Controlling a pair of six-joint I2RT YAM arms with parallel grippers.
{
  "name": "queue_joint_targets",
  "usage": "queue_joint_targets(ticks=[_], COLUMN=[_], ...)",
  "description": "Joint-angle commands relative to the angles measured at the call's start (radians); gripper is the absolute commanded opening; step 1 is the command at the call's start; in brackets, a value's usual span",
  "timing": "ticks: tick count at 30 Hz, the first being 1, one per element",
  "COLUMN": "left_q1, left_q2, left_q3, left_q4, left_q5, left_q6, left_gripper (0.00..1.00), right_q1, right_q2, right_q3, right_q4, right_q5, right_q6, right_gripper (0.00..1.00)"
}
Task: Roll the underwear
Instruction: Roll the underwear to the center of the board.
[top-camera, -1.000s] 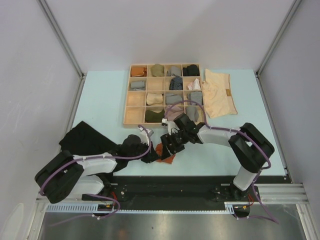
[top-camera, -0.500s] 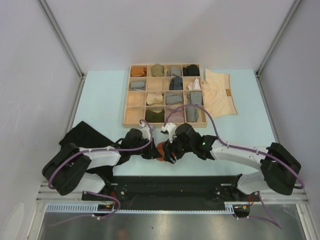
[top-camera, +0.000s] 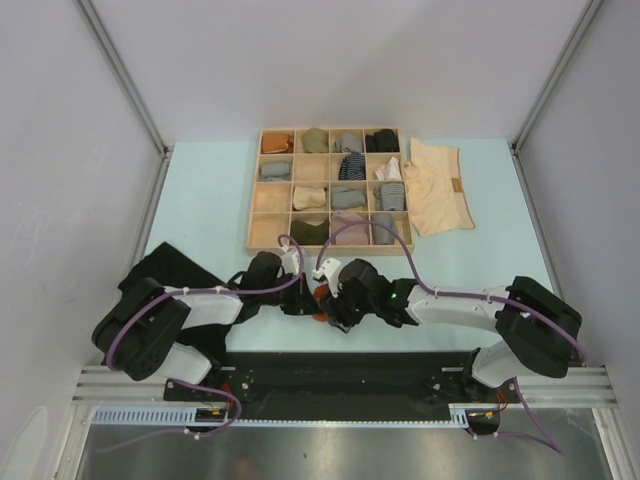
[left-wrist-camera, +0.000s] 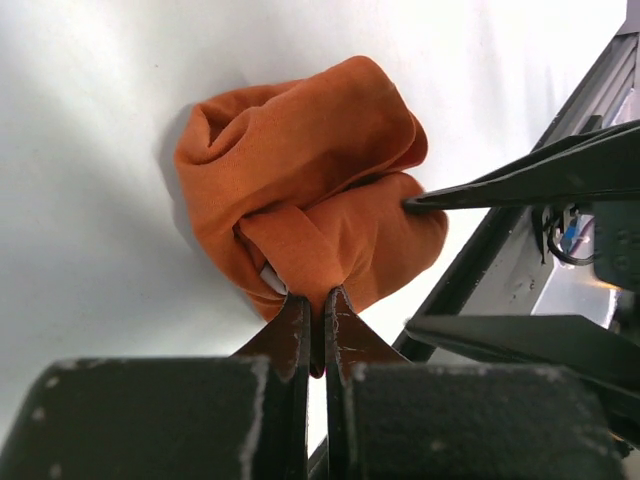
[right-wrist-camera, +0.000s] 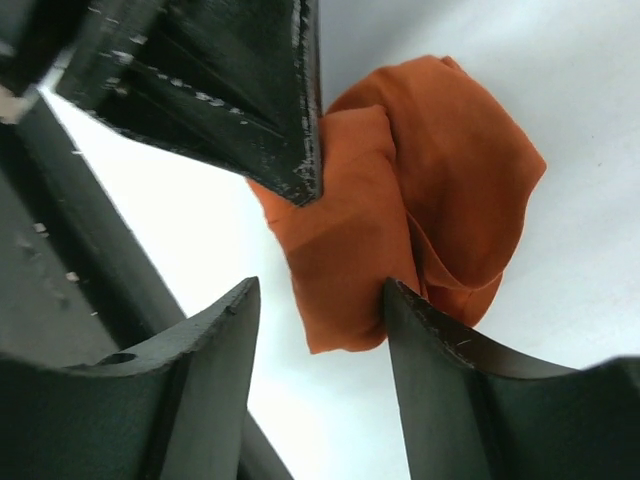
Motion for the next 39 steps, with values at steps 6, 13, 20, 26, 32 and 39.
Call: queue_joint_targets(ticks=[6,13,20,26,32,39], left_q1=[0.025,0.025,0.025,0.025,0.020,-0.021], left_q2=[-0.013,-0.132,-0.274,-0.436,-0.501,-0.462], left_q3=[0.013,0.025,-0.032,-0.098,-0.148,-0.191], left_q4=[-0.025,-0.101,-0.184,-0.184,-0.112,-0.016], left_q5=[-0.052,-0.114,-0.247,-0.353,-0.275,-0.201], left_q6=[0.015,0.079,0.134,0.139,0.183,0.196], left_gripper=[0.07,0.58,0.65,0.65,0.64,0.63], right_q1=[0.018,-0.001,-0.091,-0.125,-0.128,-0.180], right_q2=[0.124,0.199,0.243,0.257,0.269,0.303], right_q3=[0.035,0.088,0.144,0.158,0.168,0.168], right_q4=[-0.022,-0.051,-0.121,-0.140,-0.138,-0.106], right_q5=[0.148,0.104,-0.150,-0.329,-0.407,-0.518], right_q6=[0.006,0.018,0.078,0.170,0.224,0.282], right_gripper=[0.36,0.00,0.00,0.00,0.00,0.00])
